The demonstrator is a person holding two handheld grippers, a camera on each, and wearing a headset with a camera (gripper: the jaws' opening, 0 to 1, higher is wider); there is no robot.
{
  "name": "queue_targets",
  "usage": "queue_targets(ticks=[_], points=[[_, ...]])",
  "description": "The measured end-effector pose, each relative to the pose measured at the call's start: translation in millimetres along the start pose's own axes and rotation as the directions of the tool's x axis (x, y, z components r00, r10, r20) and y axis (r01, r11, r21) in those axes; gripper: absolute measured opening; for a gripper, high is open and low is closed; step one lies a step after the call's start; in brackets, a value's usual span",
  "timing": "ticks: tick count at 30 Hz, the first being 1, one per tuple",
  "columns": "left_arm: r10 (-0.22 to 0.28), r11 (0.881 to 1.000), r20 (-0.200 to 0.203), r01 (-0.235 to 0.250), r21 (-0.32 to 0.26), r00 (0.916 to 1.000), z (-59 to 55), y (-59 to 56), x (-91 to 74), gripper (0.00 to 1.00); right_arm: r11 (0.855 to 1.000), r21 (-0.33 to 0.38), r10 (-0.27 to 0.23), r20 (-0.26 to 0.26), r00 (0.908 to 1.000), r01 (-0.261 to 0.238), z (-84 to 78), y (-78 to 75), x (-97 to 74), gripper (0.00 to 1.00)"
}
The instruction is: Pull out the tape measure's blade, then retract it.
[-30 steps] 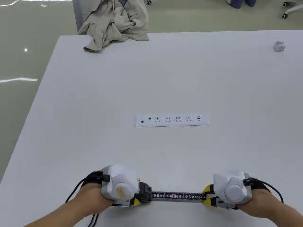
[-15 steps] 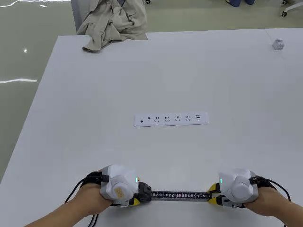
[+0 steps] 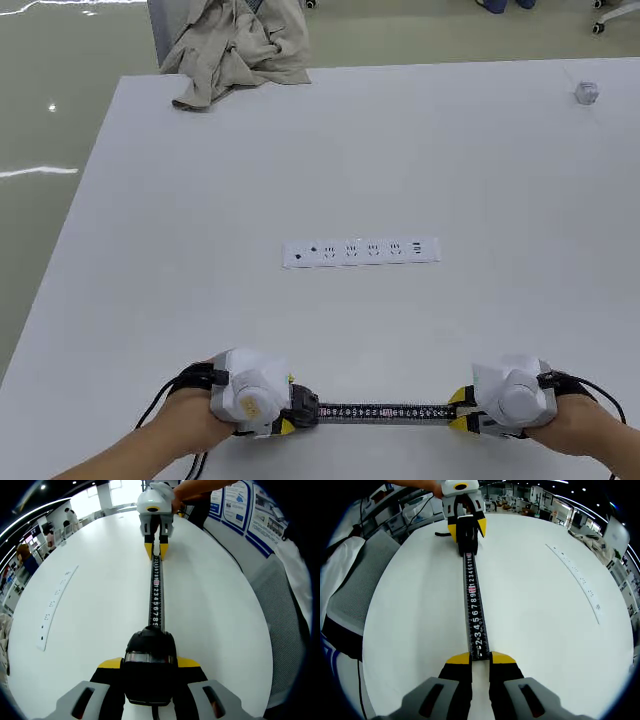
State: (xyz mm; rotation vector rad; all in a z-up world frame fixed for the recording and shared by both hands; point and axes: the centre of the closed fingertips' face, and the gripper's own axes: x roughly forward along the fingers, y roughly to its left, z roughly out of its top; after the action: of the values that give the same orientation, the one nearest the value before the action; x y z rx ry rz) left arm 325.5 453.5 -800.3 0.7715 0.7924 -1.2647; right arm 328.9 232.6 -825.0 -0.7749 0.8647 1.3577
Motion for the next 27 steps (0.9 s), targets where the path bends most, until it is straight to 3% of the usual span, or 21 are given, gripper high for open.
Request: queue_targets(ticks=[27], points=[[0.004,1.000,-0.015,-0.004,0.016,0.9999,-0.2,-1.0,1.1,0.34,0.999,0.019,-0.027,-0.016,0.9995,0.028,-22.9,-5.4,-13.7,0.10]])
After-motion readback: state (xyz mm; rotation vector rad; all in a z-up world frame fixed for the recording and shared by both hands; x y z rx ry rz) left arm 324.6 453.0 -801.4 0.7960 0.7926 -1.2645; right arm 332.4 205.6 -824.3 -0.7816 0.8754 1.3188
